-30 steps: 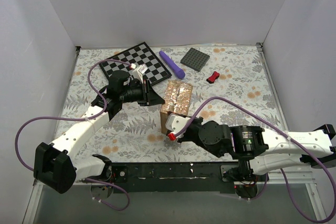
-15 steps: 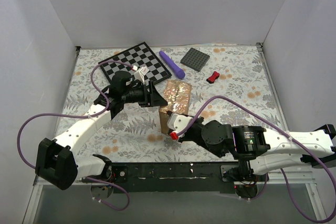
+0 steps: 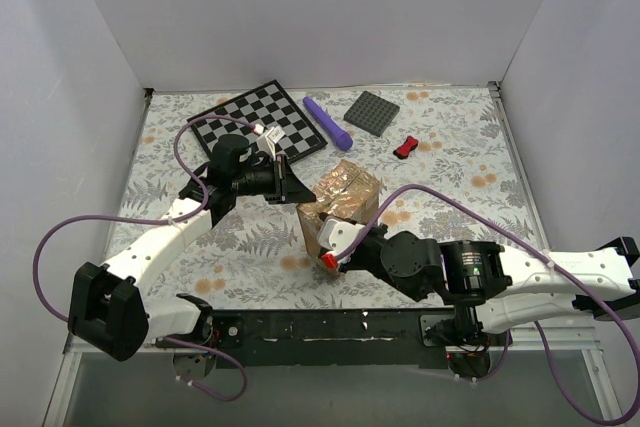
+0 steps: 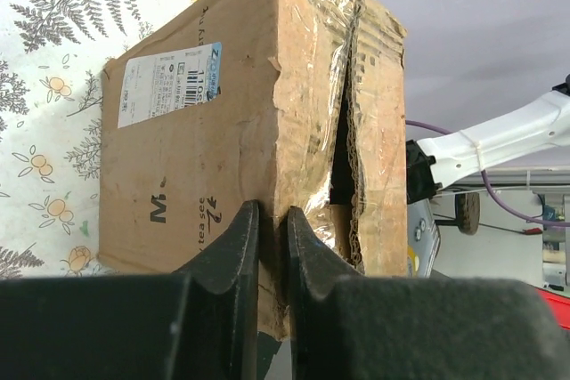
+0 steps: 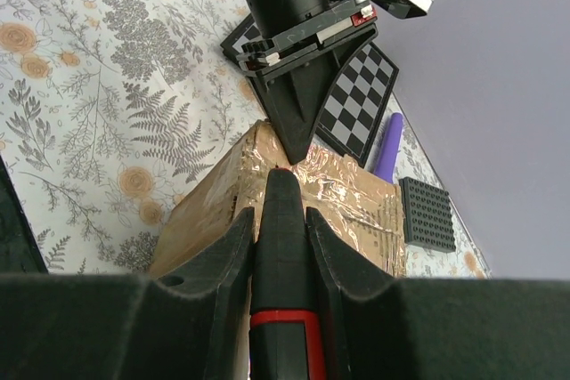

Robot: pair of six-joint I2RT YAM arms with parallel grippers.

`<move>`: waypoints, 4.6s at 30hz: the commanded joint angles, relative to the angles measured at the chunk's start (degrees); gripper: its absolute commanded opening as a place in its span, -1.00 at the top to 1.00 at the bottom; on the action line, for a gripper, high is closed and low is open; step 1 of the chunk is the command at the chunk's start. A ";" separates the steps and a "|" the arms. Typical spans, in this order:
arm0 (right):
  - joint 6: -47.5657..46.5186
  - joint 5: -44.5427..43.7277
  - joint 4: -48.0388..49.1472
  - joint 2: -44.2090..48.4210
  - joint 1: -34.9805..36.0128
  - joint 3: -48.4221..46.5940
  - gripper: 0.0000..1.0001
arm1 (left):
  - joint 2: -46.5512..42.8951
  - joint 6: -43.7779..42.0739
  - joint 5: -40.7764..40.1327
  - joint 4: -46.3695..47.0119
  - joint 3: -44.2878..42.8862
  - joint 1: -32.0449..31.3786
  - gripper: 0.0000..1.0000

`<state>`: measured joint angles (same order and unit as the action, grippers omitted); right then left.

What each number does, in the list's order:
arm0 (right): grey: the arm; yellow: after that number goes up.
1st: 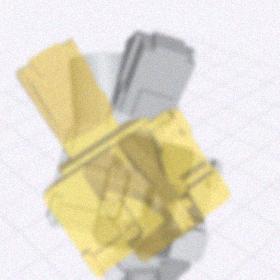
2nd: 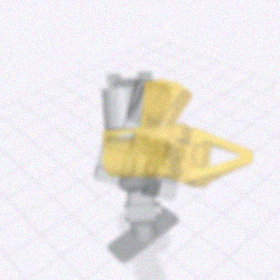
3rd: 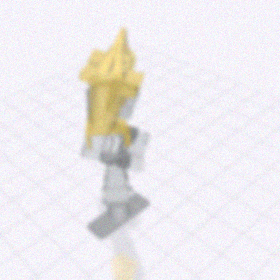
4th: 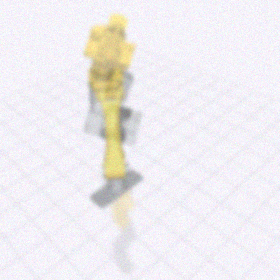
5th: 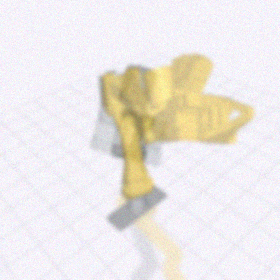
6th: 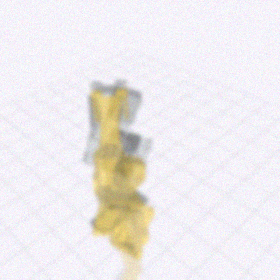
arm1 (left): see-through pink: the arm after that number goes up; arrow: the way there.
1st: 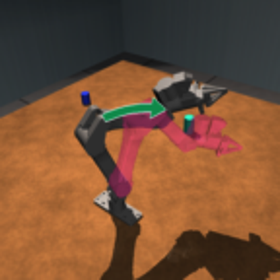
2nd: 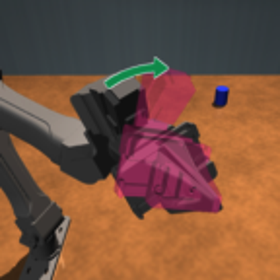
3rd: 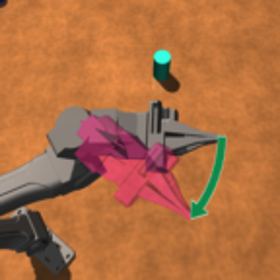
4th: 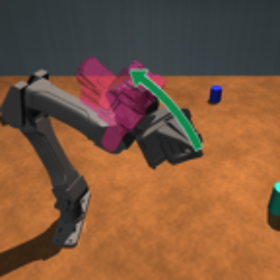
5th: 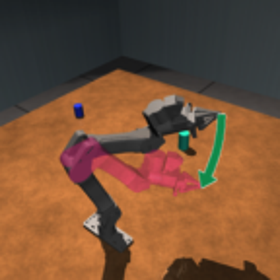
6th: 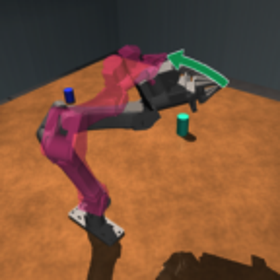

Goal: Unpack the express box

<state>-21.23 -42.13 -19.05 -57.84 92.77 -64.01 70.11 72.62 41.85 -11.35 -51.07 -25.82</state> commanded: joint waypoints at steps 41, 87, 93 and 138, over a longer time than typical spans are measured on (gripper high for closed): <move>-13.83 5.56 24.40 -6.14 -1.36 5.73 0.97 | -10.17 5.43 -32.53 -6.40 0.79 -0.89 1.00; -15.51 11.28 31.71 -7.28 -9.36 8.55 0.97 | -11.13 4.90 -31.83 -4.47 5.19 -1.69 1.00; -14.72 11.46 30.21 -7.11 -9.63 8.99 0.97 | -11.04 5.25 -31.74 -4.29 5.10 -1.69 1.00; -6.63 7.41 12.46 -2.89 -11.30 10.31 0.97 | -12.01 6.04 -31.74 -2.18 6.51 -1.77 1.00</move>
<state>-29.61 -30.02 1.67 -61.98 82.24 -53.47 59.13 79.53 10.52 -12.34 -46.59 -27.59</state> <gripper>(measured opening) 0.305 0.080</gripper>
